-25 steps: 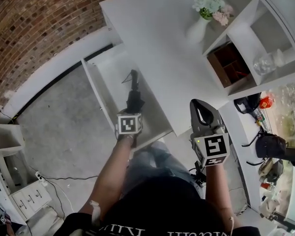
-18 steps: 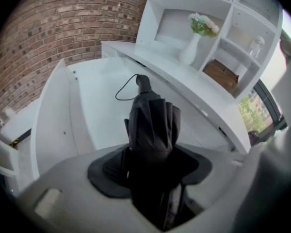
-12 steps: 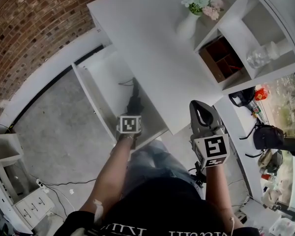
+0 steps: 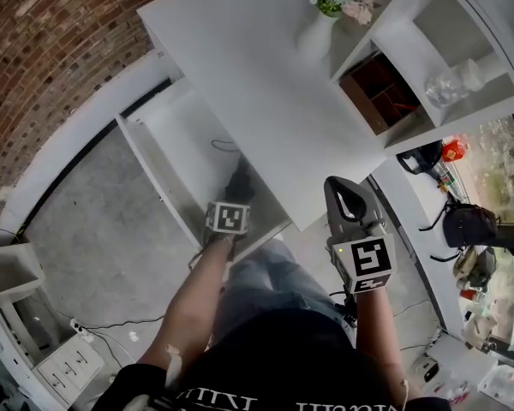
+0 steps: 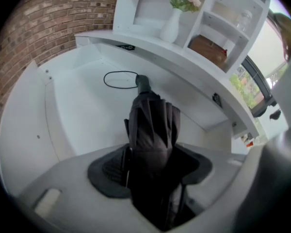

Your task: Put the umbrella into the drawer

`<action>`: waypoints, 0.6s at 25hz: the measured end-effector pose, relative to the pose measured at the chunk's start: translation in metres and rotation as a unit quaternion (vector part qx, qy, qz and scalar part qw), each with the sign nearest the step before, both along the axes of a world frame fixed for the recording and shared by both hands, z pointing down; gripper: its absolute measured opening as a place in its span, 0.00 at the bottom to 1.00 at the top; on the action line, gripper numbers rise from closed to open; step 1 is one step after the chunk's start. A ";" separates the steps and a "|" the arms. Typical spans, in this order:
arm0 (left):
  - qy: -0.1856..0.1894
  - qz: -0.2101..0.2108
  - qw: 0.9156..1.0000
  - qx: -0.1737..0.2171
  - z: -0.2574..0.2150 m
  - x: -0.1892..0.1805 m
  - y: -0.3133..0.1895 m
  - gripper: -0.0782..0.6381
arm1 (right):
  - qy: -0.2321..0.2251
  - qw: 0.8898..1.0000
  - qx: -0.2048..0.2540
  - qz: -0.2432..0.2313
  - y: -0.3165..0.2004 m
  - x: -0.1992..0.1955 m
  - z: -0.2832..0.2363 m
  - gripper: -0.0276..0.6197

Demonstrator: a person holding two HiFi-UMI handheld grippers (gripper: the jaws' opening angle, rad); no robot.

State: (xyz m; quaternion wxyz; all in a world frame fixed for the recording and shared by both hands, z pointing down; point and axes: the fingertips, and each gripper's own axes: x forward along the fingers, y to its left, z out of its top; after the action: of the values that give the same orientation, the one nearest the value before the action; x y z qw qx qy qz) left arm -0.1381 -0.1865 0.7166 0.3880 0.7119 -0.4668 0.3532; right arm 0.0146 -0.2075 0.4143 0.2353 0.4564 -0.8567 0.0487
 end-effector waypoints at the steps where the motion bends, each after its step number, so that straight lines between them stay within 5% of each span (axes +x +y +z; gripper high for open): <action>1: 0.000 0.004 1.000 -0.003 0.002 0.002 0.001 0.46 | 0.000 1.000 -0.002 0.001 0.001 0.001 0.002 0.05; 9: -0.005 0.053 0.996 -0.066 0.025 0.013 0.040 0.47 | -0.001 1.000 -0.007 0.006 0.004 0.001 0.005 0.05; 15: 0.025 0.061 0.997 -0.045 0.010 0.022 0.032 0.50 | -0.001 1.000 -0.006 -0.002 0.010 -0.011 0.006 0.05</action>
State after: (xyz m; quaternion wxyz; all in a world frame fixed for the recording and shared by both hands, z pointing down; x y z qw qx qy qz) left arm -0.1158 -0.1545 0.7269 0.4089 0.7293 -0.3964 0.3792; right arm 0.0034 -0.1979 0.4199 0.2376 0.4533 -0.8575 0.0534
